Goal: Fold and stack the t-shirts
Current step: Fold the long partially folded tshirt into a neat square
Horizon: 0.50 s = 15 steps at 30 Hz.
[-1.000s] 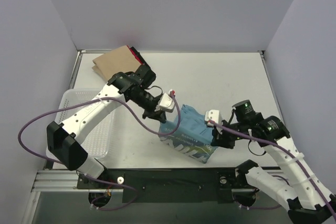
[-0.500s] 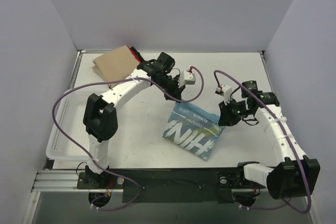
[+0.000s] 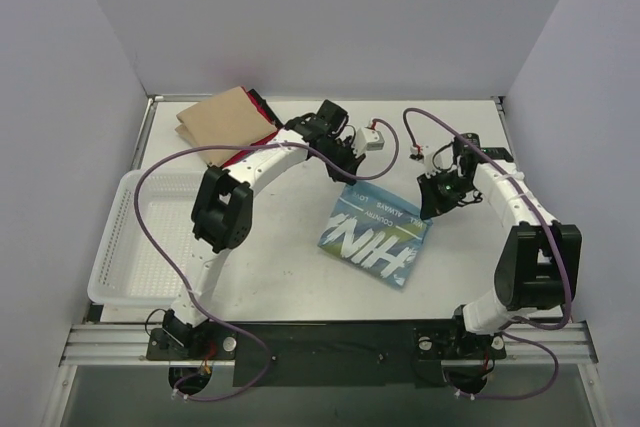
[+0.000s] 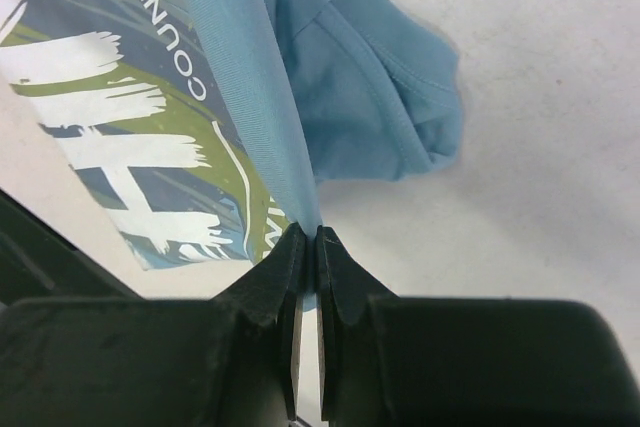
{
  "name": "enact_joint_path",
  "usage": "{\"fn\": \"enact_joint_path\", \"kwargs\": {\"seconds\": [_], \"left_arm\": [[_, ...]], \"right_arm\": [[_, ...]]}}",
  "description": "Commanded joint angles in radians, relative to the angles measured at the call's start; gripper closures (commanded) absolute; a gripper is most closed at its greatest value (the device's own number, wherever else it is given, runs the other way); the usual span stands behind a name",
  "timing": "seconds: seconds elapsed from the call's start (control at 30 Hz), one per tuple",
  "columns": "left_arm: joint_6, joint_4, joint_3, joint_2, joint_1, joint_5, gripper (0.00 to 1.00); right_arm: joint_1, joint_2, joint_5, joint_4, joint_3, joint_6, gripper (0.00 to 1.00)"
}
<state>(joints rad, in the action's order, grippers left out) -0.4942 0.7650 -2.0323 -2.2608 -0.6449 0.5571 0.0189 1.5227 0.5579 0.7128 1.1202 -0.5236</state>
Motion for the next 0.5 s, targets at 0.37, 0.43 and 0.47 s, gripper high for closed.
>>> {"fn": "enact_joint_path", "kwargs": {"seconds": [0.37, 0.43, 0.47], "left_arm": [[0.117, -0.194, -0.049, -0.094, -0.001, -0.109, 1.00], [0.123, -0.207, -0.043, -0.098, -0.001, -0.128, 1.00], [0.118, -0.211, -0.042, -0.101, -0.001, -0.135, 1.00]], "right_arm": [[-0.011, 0.231, -0.102, -0.078, 0.125, -0.009, 1.00], [-0.011, 0.258, -0.116, -0.088, 0.138, 0.005, 0.99], [-0.011, 0.264, -0.127, -0.093, 0.147, 0.013, 0.97]]}}
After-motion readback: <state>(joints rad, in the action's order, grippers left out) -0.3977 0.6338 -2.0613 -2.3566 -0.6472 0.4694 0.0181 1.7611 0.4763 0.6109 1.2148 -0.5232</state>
